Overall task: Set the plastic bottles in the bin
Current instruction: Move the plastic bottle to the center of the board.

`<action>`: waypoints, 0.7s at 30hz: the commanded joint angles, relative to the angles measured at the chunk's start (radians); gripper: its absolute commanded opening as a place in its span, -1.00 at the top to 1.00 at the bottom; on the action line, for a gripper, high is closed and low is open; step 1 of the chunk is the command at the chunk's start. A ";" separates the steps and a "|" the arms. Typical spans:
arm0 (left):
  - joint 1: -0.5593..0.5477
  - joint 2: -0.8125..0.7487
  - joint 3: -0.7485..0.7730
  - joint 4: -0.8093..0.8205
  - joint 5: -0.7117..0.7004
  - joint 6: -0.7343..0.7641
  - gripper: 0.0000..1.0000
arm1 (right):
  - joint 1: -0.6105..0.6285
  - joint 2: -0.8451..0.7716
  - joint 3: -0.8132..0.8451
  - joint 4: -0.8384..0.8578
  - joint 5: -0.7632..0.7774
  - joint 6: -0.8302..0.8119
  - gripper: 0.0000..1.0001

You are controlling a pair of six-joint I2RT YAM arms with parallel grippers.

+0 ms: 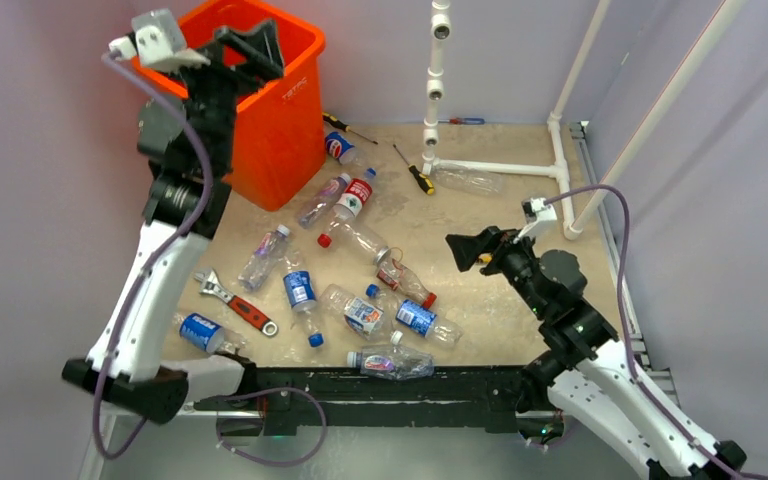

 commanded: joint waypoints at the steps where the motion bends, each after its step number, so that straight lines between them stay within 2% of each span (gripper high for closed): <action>1: -0.040 -0.090 -0.234 -0.251 0.231 -0.194 -0.98 | 0.002 0.118 0.047 0.069 0.047 0.043 -0.97; 4: -0.046 -0.142 -0.437 -0.320 0.333 -0.250 -0.98 | 0.001 0.227 0.064 0.070 0.004 0.042 -0.94; 10: -0.051 -0.214 -0.694 -0.367 0.454 -0.259 -0.98 | 0.001 0.346 0.008 0.119 0.089 0.088 -0.94; 15: -0.051 -0.216 -0.747 -0.353 0.517 -0.250 -0.98 | -0.024 0.449 0.019 0.236 0.261 0.118 -0.93; 21: -0.056 -0.252 -0.806 -0.319 0.509 -0.261 -0.98 | -0.109 0.728 0.147 0.398 0.401 0.135 -0.88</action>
